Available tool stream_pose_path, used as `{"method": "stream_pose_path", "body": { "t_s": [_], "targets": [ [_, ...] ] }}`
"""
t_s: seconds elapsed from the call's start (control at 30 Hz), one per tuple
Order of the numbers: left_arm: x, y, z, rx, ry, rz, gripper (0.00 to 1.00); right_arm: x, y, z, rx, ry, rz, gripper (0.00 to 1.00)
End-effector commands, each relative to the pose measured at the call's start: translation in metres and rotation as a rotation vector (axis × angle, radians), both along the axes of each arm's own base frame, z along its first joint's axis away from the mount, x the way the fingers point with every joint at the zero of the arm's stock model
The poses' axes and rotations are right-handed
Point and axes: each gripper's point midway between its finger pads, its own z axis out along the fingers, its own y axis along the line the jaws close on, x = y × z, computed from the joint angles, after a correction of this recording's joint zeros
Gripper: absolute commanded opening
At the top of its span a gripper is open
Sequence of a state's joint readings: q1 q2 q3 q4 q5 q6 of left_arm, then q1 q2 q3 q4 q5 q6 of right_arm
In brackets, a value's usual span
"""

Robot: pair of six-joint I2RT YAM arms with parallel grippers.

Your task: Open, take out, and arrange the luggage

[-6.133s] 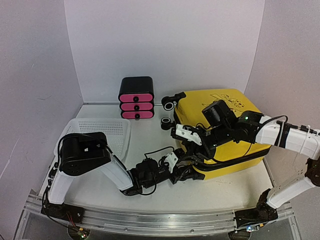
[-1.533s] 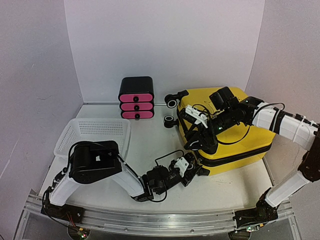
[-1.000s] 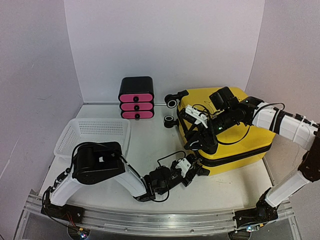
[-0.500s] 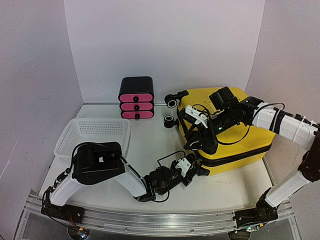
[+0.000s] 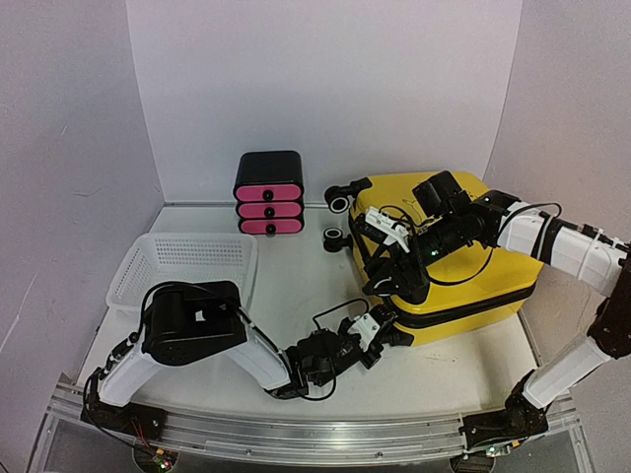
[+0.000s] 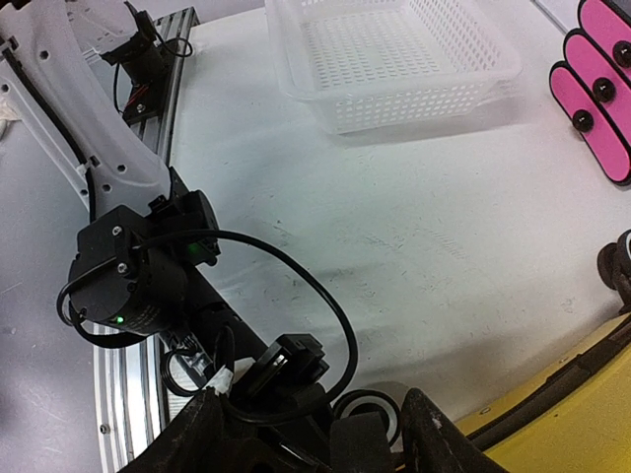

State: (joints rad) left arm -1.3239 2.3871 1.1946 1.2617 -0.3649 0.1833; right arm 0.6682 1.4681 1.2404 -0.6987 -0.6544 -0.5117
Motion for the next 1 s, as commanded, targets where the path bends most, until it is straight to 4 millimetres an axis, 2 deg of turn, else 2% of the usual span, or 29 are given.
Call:
{"method": "stream_pose_path", "body": {
  "t_s": [0.0, 0.2, 0.53, 0.83, 0.97],
  "targets": [
    [0.006, 0.002, 0.071, -0.138, -0.047, 0.049, 0.08, -0.005, 0.013, 0.046, 0.142, -0.064, 0.034, 0.00],
    [0.016, 0.013, 0.074, -0.119, -0.061, 0.123, 0.00, -0.008, 0.010, 0.043, 0.136, -0.064, 0.031, 0.00],
    [0.035, 0.033, 0.075, -0.118, -0.035, 0.177, 0.00, -0.012, 0.006, 0.043, 0.136, -0.060, 0.027, 0.00],
    [0.093, 0.063, 0.050, -0.102, 0.052, 0.244, 0.00, -0.024, -0.002, 0.039, 0.134, -0.049, 0.037, 0.00],
    [0.111, 0.065, 0.047, -0.104, 0.089, 0.225, 0.00, -0.030, -0.006, 0.034, 0.122, -0.031, 0.043, 0.00]
  ]
}}
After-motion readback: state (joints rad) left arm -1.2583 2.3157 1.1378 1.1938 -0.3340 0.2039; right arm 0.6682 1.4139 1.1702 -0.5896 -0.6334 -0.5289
